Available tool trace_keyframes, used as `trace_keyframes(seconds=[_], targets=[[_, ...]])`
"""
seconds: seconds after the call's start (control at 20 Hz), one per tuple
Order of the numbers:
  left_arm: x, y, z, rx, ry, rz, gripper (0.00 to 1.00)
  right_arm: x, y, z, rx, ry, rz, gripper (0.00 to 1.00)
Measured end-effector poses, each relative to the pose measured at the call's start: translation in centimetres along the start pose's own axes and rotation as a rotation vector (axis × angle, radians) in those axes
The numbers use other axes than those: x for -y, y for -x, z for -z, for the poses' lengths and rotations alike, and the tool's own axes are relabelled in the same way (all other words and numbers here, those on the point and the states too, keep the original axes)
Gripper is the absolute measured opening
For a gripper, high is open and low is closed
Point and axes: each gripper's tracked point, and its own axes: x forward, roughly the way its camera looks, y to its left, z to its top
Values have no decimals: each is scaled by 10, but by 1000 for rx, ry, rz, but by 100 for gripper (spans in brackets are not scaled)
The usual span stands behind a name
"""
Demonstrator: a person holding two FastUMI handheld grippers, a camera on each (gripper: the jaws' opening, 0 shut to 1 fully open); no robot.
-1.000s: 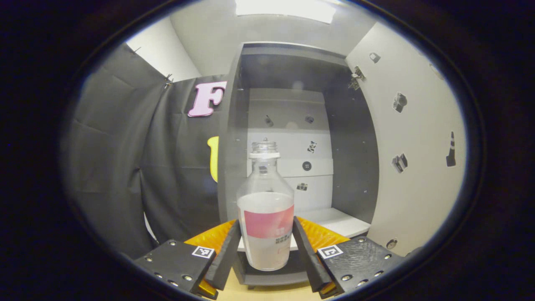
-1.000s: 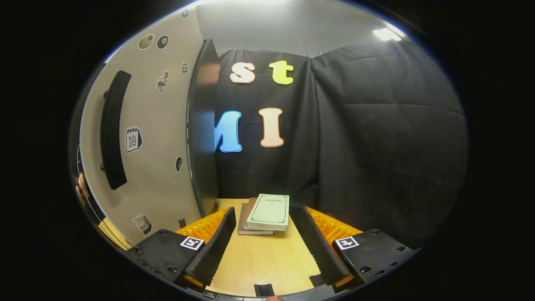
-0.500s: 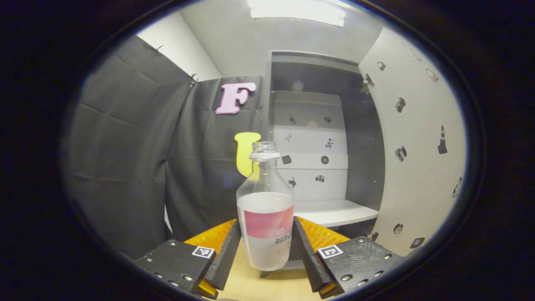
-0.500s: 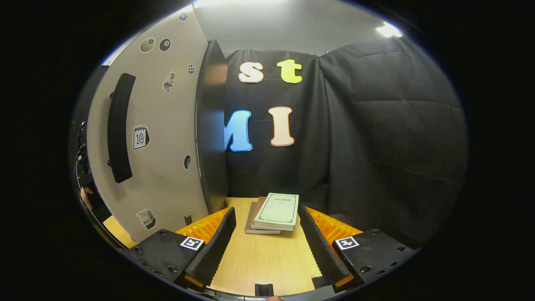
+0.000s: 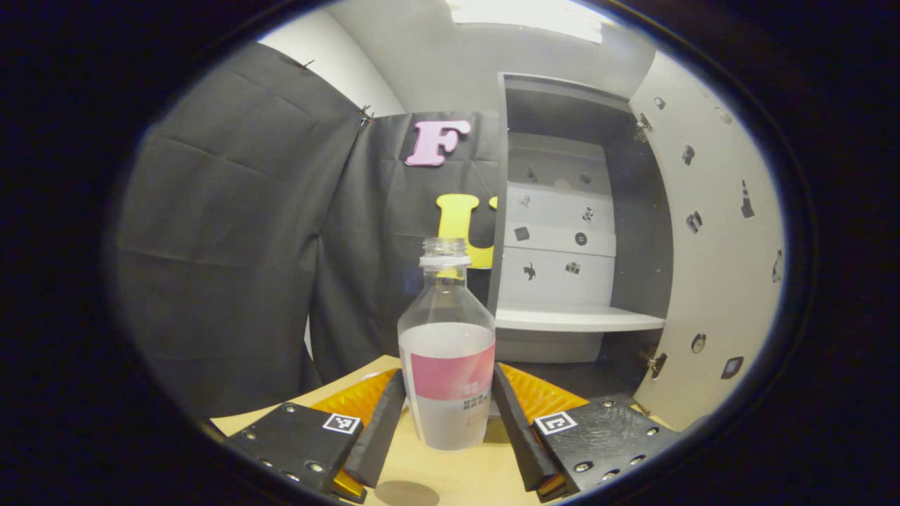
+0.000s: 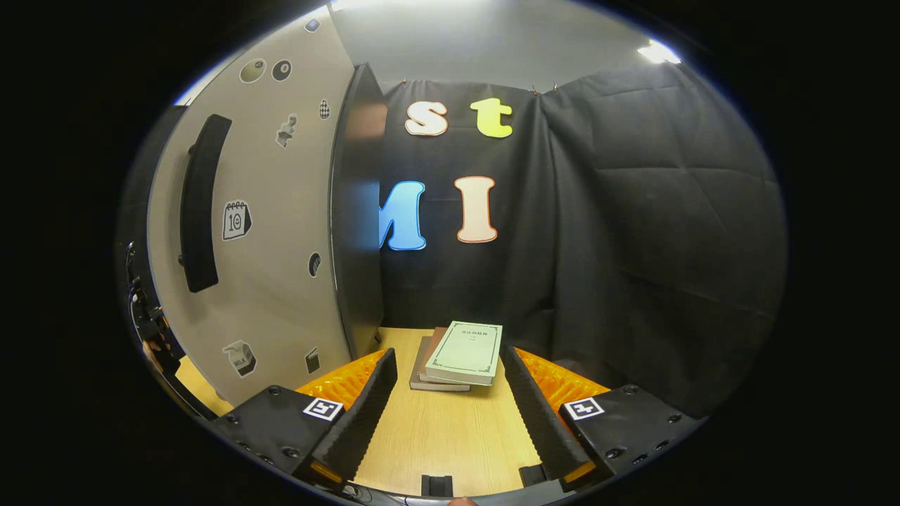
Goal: Open the cabinet door with the right hand, grasp the bottle in the cabinet with the left hand and place it on the coaster, then close the cabinet door with the right hand.
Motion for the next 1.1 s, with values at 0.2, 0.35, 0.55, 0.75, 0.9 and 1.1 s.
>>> trace_keyframes(seconds=[0.2,0.35,0.55,0.75,0.9,1.1], targets=[[-3,10,21,-57,23,-12,72,0,0,5,-10,5,-2,98],[-3,16,36,-104,33,-19,72,-1,1,8,-22,20,-8,98],[-11,23,55,-162,-4,-27,75,-5,3,8,-27,35,-2,98],[-18,26,70,-200,-23,-44,72,-12,4,9,-34,58,-5,98],[-25,24,78,-205,-43,-61,72,-17,3,10,-44,74,-12,98],[-27,28,86,-224,-37,-82,75,-23,3,9,-48,87,-14,99]])
